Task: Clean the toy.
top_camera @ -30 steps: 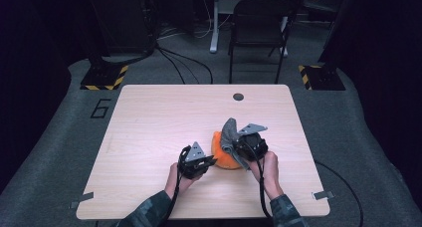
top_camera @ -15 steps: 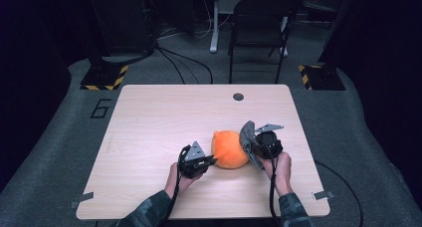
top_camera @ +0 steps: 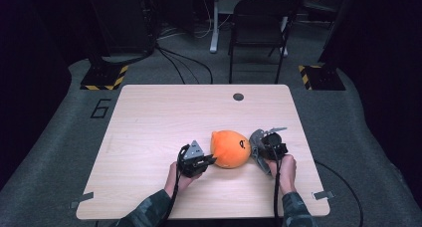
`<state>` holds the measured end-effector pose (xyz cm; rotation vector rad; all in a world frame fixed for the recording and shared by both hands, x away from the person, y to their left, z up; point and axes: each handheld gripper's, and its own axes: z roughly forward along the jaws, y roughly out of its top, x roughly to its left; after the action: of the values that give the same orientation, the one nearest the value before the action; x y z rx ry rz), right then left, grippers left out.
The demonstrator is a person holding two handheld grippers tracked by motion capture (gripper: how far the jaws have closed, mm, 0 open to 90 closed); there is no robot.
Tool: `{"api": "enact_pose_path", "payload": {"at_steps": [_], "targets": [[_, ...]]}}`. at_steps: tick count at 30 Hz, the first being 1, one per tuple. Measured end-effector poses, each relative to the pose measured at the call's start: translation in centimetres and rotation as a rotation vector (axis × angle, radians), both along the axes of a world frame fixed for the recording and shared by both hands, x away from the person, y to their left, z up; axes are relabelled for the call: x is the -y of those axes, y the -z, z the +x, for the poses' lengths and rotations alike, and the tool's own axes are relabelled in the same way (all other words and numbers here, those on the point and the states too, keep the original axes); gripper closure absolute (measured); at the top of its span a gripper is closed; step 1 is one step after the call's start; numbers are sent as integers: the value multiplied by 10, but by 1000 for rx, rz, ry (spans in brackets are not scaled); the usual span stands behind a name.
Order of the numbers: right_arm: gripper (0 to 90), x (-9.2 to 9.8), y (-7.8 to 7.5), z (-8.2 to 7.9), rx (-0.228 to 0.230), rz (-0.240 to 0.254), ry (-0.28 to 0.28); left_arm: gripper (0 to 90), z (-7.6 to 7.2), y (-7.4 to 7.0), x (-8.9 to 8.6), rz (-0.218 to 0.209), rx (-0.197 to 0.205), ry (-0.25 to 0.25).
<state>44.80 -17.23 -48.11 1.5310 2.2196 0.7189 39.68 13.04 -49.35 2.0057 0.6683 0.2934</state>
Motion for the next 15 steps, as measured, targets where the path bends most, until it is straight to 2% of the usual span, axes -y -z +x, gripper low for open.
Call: {"api": "enact_pose_path", "payload": {"at_steps": [2, 3, 4, 5, 7, 9, 11, 13, 15], "targets": [[770, 5, -19, -5, 57, 32, -1, 833, -1, -1, 1, 0, 3, 4], [770, 5, -19, -5, 57, 32, -1, 833, -1, -1, 1, 0, 3, 4], [769, 7, -45, -14, 118, 102, -11, 833, -1, -1, 1, -1, 11, 3], [770, 4, -56, -19, 145, 125, -26, 833, -1, -1, 1, 1, 10, 7], [770, -6, -75, -28, 188, 172, -89, 833, -1, -2, 2, 0, 14, 11], [769, -25, -87, -36, 203, 203, -145, 833, -1, -2, 2, -3, 13, 13], [768, -47, -90, -40, 215, 208, -213, 833, -1, -2, 2, -5, 12, 16], [765, -69, -85, -42, 212, 177, -257, 832, -2, -2, 2, -4, 19, 18], [764, -88, -75, -43, 249, 125, -279, 832, -2, -2, 3, -3, 21, 28]]}}
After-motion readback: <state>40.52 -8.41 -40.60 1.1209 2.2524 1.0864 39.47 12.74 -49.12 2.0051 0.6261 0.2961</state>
